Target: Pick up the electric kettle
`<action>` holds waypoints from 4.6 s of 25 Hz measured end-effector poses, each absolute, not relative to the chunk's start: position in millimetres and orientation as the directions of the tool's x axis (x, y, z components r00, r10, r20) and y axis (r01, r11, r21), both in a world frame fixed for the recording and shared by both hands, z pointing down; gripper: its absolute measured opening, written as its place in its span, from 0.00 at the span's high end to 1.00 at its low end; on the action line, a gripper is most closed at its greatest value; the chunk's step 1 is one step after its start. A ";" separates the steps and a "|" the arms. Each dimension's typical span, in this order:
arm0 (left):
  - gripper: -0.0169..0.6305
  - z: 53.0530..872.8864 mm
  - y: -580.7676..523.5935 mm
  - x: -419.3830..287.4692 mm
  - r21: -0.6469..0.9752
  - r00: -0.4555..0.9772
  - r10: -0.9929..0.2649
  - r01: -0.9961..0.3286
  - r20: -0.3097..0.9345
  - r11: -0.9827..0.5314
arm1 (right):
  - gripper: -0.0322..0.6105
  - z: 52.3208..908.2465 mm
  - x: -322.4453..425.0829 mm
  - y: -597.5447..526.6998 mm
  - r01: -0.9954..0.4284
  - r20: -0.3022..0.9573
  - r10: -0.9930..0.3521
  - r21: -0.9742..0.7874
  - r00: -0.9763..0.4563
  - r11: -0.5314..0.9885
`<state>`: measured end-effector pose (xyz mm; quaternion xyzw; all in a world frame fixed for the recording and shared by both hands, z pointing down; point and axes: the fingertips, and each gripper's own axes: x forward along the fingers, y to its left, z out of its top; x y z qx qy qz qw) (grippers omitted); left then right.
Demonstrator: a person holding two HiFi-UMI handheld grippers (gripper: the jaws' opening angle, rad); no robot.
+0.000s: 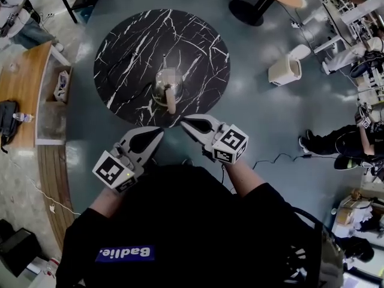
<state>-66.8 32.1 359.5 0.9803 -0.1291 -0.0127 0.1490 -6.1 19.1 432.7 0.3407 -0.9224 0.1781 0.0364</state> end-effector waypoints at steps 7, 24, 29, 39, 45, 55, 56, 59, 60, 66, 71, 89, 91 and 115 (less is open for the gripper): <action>0.96 360.9 16.7 -68.3 0.294 0.975 -0.224 -0.217 0.010 -0.931 | 0.90 453.5 -9.7 7.7 -0.651 0.219 -0.615 -0.327 -0.757 0.685; 0.96 359.7 -1.8 -32.9 0.301 0.939 -0.339 -0.342 0.064 -0.890 | 0.79 500.5 26.1 -9.9 -0.566 0.271 -0.497 -0.403 -0.824 0.719; 0.96 364.5 -7.3 -33.8 0.308 0.932 -0.359 -0.359 0.059 -0.881 | 0.74 520.8 32.3 -19.4 -0.566 0.299 -0.481 -0.416 -0.824 0.712; 0.96 370.6 -13.9 -41.5 0.323 0.911 -0.408 -0.406 0.067 -0.855 | 0.64 554.7 35.7 -35.1 -0.550 0.336 -0.439 -0.428 -0.833 0.717; 0.96 379.4 -14.3 -46.5 0.334 0.906 -0.417 -0.418 0.080 -0.845 | 0.61 571.2 30.5 -44.9 -0.531 0.337 -0.414 -0.451 -0.846 0.717; 0.96 388.2 -10.0 -58.0 0.331 0.896 -0.431 -0.442 0.110 -0.834 | 0.58 596.4 24.6 -53.8 -0.514 0.340 -0.389 -0.481 -0.856 0.710; 0.96 389.1 -9.8 -59.3 0.333 0.894 -0.434 -0.445 0.112 -0.831 | 0.58 598.0 24.0 -54.7 -0.511 0.340 -0.385 -0.484 -0.858 0.710; 0.96 391.3 -9.5 -63.5 0.337 0.889 -0.442 -0.456 0.120 -0.824 | 0.57 601.5 20.0 -57.0 -0.499 0.339 -0.371 -0.490 -0.864 0.715; 0.96 391.0 -10.1 -64.5 0.337 0.886 -0.448 -0.461 0.120 -0.821 | 0.56 602.3 18.5 -57.5 -0.495 0.339 -0.366 -0.492 -0.867 0.717; 0.96 395.1 -12.3 -69.4 0.341 0.878 -0.462 -0.476 0.127 -0.811 | 0.55 609.5 12.3 -59.6 -0.475 0.345 -0.338 -0.492 -0.875 0.730; 0.96 395.9 -12.2 -75.0 0.335 0.871 -0.474 -0.488 0.130 -0.806 | 0.54 615.3 2.8 -59.9 -0.458 0.356 -0.310 -0.485 -0.882 0.745; 0.96 403.0 -10.1 -89.6 0.342 0.858 -0.489 -0.512 0.156 -0.788 | 0.54 625.8 -20.3 -67.4 -0.393 0.356 -0.243 -0.451 -0.903 0.802; 0.96 404.5 -7.4 -90.6 0.346 0.861 -0.481 -0.506 0.162 -0.790 | 0.54 626.6 -22.9 -67.9 -0.388 0.356 -0.237 -0.451 -0.904 0.804; 0.96 416.1 -4.9 -102.6 0.358 0.843 -0.500 -0.538 0.199 -0.763 | 0.63 633.7 -40.9 -69.9 -0.342 0.293 -0.222 -0.472 -0.930 0.812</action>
